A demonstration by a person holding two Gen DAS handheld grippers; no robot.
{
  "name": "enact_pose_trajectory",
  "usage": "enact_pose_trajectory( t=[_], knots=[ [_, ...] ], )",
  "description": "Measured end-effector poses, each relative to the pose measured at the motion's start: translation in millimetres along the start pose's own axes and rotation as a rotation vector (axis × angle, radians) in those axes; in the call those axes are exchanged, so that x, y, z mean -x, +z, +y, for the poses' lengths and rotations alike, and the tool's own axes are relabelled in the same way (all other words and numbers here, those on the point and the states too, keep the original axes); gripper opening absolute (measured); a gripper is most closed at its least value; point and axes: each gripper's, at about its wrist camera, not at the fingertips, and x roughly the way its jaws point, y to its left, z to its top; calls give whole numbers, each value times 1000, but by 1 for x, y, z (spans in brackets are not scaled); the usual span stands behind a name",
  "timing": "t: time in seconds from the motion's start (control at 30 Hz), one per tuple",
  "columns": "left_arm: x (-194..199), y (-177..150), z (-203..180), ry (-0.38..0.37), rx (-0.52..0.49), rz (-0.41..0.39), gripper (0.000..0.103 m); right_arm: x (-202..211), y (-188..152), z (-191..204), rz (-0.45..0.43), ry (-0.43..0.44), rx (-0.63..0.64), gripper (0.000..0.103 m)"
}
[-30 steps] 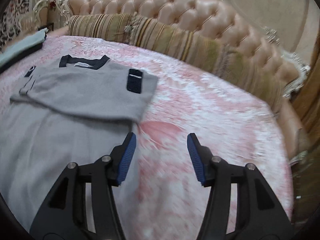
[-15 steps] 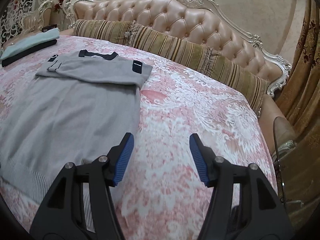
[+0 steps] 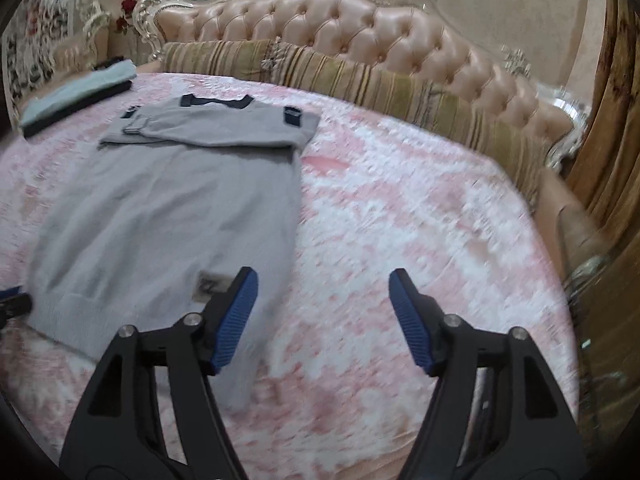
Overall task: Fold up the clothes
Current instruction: 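Grasp the ribbed hem with the left tool while the right tool grasps it too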
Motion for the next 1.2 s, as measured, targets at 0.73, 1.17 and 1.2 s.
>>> enact_pose_trajectory(
  t=[0.73,1.17,1.2],
  knots=[
    [1,-3,-6,78,-45,-16,23,-23,-51,28,172,217,-34,74],
    [2,-5,-10,77,-57,-8,19,-17,-49,41,142,268,18,32],
    [2,-5,-10,76,-57,-9,17,-17,-49,41,141,275,22,28]
  ],
)
